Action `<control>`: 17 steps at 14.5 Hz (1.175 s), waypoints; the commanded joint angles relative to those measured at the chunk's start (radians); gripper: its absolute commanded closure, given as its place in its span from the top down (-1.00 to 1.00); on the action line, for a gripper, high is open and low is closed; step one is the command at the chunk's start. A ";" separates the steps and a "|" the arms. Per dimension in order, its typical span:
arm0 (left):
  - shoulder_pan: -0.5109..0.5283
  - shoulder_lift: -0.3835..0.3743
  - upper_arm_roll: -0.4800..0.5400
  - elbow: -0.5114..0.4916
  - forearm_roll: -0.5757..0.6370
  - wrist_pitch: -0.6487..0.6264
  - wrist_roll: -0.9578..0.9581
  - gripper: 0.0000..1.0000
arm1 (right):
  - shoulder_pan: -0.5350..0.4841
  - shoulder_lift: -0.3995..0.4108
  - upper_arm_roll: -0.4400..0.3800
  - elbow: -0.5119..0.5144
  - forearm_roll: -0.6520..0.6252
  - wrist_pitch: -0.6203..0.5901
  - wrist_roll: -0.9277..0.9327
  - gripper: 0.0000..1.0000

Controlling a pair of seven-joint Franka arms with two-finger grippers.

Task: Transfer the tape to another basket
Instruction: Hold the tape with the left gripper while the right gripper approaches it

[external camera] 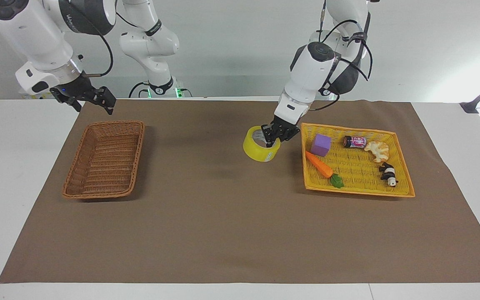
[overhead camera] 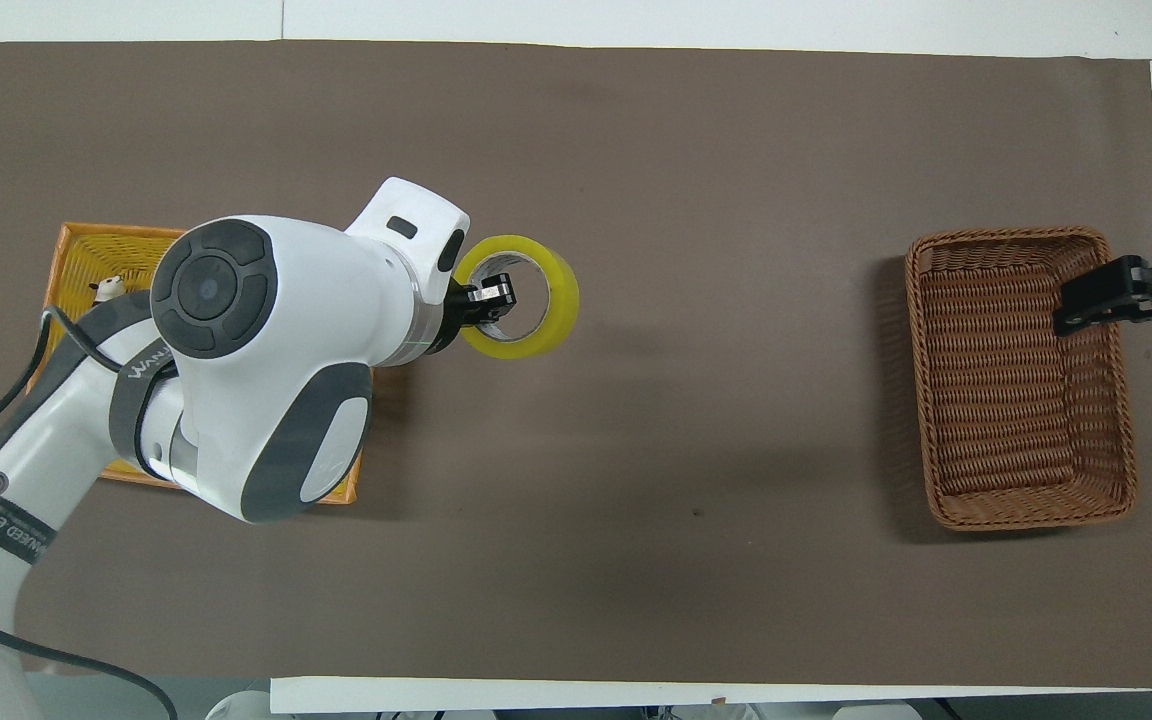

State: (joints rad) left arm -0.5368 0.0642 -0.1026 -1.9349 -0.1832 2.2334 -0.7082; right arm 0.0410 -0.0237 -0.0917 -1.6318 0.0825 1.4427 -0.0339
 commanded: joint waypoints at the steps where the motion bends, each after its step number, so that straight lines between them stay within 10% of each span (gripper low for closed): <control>1: -0.009 0.003 0.011 0.019 -0.016 -0.006 0.006 -1.00 | -0.004 -0.057 0.004 -0.109 0.172 0.086 -0.072 0.99; 5: 0.000 0.003 0.012 0.019 -0.016 -0.008 0.010 -1.00 | -0.004 -0.068 0.004 -0.256 0.561 0.206 -0.061 0.99; 17: -0.008 0.003 0.011 0.024 -0.016 -0.008 0.070 -1.00 | 0.224 0.108 0.017 -0.414 1.195 0.563 -0.376 0.99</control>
State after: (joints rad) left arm -0.5364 0.0643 -0.1003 -1.9332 -0.1832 2.2335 -0.6602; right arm 0.2345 0.0600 -0.0743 -2.0403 1.1931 1.9582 -0.3659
